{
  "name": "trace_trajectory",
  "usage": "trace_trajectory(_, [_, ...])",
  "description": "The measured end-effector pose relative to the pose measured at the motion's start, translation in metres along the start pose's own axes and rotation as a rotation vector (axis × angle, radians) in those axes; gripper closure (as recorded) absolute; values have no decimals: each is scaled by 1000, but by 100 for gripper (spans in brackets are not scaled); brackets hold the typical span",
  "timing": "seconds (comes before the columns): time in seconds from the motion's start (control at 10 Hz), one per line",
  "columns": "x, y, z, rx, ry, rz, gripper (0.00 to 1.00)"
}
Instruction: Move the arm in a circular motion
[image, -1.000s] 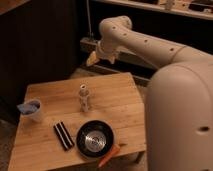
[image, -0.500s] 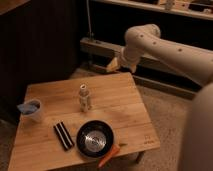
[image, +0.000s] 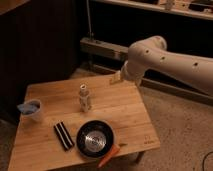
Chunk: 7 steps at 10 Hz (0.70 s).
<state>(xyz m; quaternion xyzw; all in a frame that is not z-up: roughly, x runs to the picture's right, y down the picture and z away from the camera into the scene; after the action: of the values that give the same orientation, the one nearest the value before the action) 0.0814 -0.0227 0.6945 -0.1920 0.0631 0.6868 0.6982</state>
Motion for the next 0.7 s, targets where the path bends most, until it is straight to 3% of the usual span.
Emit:
trace_trajectory(0.2, [42,44,4,-1,59,-62,20])
trace_trajectory(0.5, [94,108,13,-40,160,-153,20])
trace_trajectory(0.7, [105,150,24,-74,201,-221,20])
